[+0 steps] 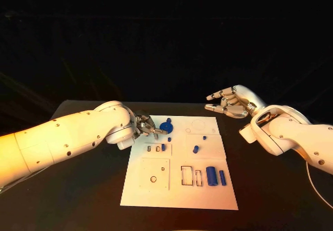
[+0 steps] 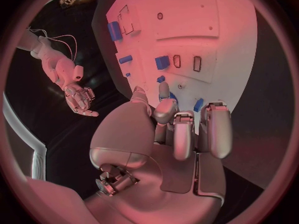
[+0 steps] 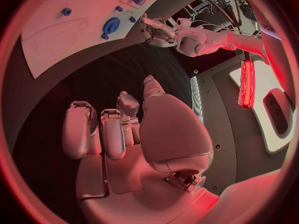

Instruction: Assemble the parts on the task board

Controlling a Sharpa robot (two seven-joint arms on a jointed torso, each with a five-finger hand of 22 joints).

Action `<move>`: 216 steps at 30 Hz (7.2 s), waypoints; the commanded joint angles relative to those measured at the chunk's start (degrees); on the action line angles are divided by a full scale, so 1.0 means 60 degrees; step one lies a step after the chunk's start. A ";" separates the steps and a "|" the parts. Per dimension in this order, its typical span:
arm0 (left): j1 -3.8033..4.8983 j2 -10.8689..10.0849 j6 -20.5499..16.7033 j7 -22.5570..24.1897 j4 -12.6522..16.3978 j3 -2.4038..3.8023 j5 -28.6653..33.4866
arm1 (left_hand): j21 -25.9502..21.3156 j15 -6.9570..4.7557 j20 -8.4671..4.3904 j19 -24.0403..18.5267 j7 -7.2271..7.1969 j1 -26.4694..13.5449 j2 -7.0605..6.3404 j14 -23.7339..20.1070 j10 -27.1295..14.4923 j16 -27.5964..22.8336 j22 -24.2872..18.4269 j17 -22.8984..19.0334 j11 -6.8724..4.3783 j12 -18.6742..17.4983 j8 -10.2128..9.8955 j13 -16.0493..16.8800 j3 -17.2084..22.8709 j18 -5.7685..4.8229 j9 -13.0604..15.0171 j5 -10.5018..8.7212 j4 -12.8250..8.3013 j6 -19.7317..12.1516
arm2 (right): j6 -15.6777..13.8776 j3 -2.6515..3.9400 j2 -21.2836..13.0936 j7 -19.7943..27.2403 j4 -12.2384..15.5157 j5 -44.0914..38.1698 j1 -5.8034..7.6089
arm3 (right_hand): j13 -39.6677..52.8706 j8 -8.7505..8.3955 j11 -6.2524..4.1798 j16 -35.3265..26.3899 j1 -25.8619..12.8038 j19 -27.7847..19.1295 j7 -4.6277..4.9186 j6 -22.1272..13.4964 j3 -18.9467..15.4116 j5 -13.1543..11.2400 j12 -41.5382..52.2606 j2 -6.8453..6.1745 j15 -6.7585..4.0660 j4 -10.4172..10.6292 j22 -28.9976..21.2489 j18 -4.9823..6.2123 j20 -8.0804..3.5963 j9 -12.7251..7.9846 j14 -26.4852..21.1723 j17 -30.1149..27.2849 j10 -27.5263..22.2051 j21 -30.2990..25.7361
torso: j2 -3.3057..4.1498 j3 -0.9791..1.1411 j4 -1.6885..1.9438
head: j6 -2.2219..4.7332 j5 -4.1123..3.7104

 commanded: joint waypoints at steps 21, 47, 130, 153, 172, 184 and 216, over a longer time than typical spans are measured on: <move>0.0019 0.0897 0.1945 -0.0765 -0.0759 -0.0063 -0.0826 | 0.0156 -0.0086 -0.0079 0.0262 -0.0054 -0.0094 -0.0035 0.1005 0.0022 0.0029 0.0406 0.2510 -0.0123 0.0171 0.0421 0.0185 -0.0406 -0.0094 0.0612 -0.0049 -0.0019 -0.0216 | 0.0354 -0.0003 0.0263 -0.0500 -0.0302 0.0038 -0.0034 | -0.0157 0.0039 -0.0029 -0.0213 -0.0074 -0.0183 -0.0014 0.0048 -0.0127 0.0130 -0.0206 0.0184 -0.0022 -0.0012 -0.0243 -0.0002 -0.0019 0.0010 0.0527 0.0401 -0.0110 -0.0190 | 0.0018 -0.0022 0.0000 | -0.0234 0.0084; -0.0022 0.1235 0.2294 -0.0818 -0.1080 -0.0108 -0.0935 | 0.0179 -0.0094 -0.0081 0.0262 -0.0075 0.0609 0.0293 0.1005 0.0103 0.0029 0.0472 0.2510 -0.0140 0.0289 0.0688 0.0367 -0.0176 -0.0098 0.1203 0.0082 -0.0114 -0.0425 | 0.0565 -0.0008 0.0389 -0.0613 -0.0450 0.0170 -0.0078 | -0.0189 0.0037 -0.0026 -0.0255 -0.0168 -0.0204 -0.0012 0.0047 -0.0217 0.0160 -0.0235 0.0219 -0.0022 0.0029 -0.0293 0.0006 -0.0021 0.0011 0.0518 0.0357 -0.0124 -0.0226 | 0.0023 -0.0029 -0.0006 | -0.0295 0.0111; -0.0300 -0.0902 -0.1016 0.1465 0.0870 -0.0074 0.1508 | -0.0746 0.0031 0.0008 -0.0330 0.0184 0.0817 -0.1769 0.1005 -0.0737 0.0029 -0.0639 0.2510 0.0033 -0.1524 -0.0092 -0.1191 0.8024 0.0172 0.2086 0.0968 -0.1801 -0.1244 | 0.1678 -0.0216 0.0851 -0.0755 0.0609 -0.4885 -0.0388 | -0.0281 0.0216 -0.0219 -0.0265 0.1940 -0.0138 -0.0171 0.0843 0.0793 -0.0237 -0.0224 0.0498 -0.0185 -0.1491 -0.0247 -0.0006 -0.0166 0.0086 0.0570 0.0442 -0.0015 -0.0247 | 0.0018 -0.0011 0.0013 | -0.0368 0.0069; -0.0782 -0.2959 -0.3859 0.6508 0.2439 -0.0107 0.7546 | -0.4041 0.0481 0.0448 -0.2341 0.0779 0.0937 -0.1718 0.0003 -0.2662 -0.1865 -0.4596 0.0276 0.0559 -0.4044 -0.0781 -0.3813 0.8179 0.0947 0.1096 0.0943 -0.2076 -0.1839 | 0.2408 -0.0895 0.2670 -0.0990 0.0082 -0.8948 -0.0818 | 0.0083 -0.0085 -0.0454 -0.0101 0.2061 -0.0117 -0.0474 0.1168 0.1818 -0.1087 0.0299 0.0190 -0.0355 -0.1900 -0.0188 -0.0017 -0.0298 -0.0055 0.0644 0.0717 0.0172 -0.0230 | 0.0034 -0.0073 0.0175 | -0.0537 -0.0009; -0.0789 -0.3088 -0.4088 0.6918 0.2520 -0.0107 0.8004 | -0.4187 0.0496 0.0464 -0.2394 0.0801 0.0962 -0.1713 -0.0036 -0.2703 -0.1932 -0.4746 0.0195 0.0578 -0.4057 -0.0782 -0.3876 0.8163 0.0972 0.1030 0.0940 -0.2124 -0.1856 | 0.3102 -0.1023 0.2976 -0.1445 -0.0092 -1.0645 -0.0908 | 0.0333 -0.0146 -0.0806 -0.0045 0.1734 -0.0147 -0.0796 0.0991 0.3362 -0.1410 0.0673 -0.0266 -0.0609 -0.2564 -0.0200 -0.0011 -0.0539 -0.0152 0.0672 0.0849 0.0184 -0.0261 | 0.0023 -0.0058 0.0157 | -0.0683 0.0062; -0.0789 -0.3087 -0.4091 0.6829 0.2500 -0.0107 0.8011 | -0.4194 0.0500 0.0467 -0.2389 0.0806 0.0957 -0.1709 -0.0034 -0.2707 -0.1930 -0.4747 0.0197 0.0583 -0.4057 -0.0783 -0.3890 0.8155 0.0970 0.1015 0.0938 -0.2124 -0.1860 | 0.3374 -0.1027 0.2946 -0.1421 -0.0116 -1.0843 -0.0909 | 0.0338 -0.0142 -0.0884 -0.0048 0.1396 -0.0169 -0.0930 0.0745 0.4235 -0.1442 0.0724 -0.0539 -0.0677 -0.2941 -0.0219 -0.0007 -0.0607 -0.0149 0.0678 0.0876 0.0158 -0.0288 | 0.0033 -0.0056 0.0148 | -0.0748 0.0055; -0.0788 -0.3028 -0.4037 0.6636 0.2491 -0.0107 0.7902 | -0.4275 0.0516 0.0482 -0.2383 0.0828 0.0975 -0.1672 -0.0045 -0.2742 -0.1954 -0.4815 0.0159 0.0602 -0.4061 -0.0782 -0.3966 0.8136 0.0978 0.0934 0.0932 -0.2161 -0.1882 | 0.3306 -0.1107 0.3264 -0.1158 -0.0529 -1.0791 -0.0924 | 0.0569 -0.0085 -0.0876 -0.0007 0.0923 -0.0151 -0.0884 0.0935 0.4842 -0.1565 0.1088 -0.0628 -0.0696 -0.3163 -0.0171 -0.0013 -0.0636 -0.0097 0.0696 0.0960 0.0326 -0.0278 | 0.0026 -0.0065 0.0148 | -0.0922 0.0073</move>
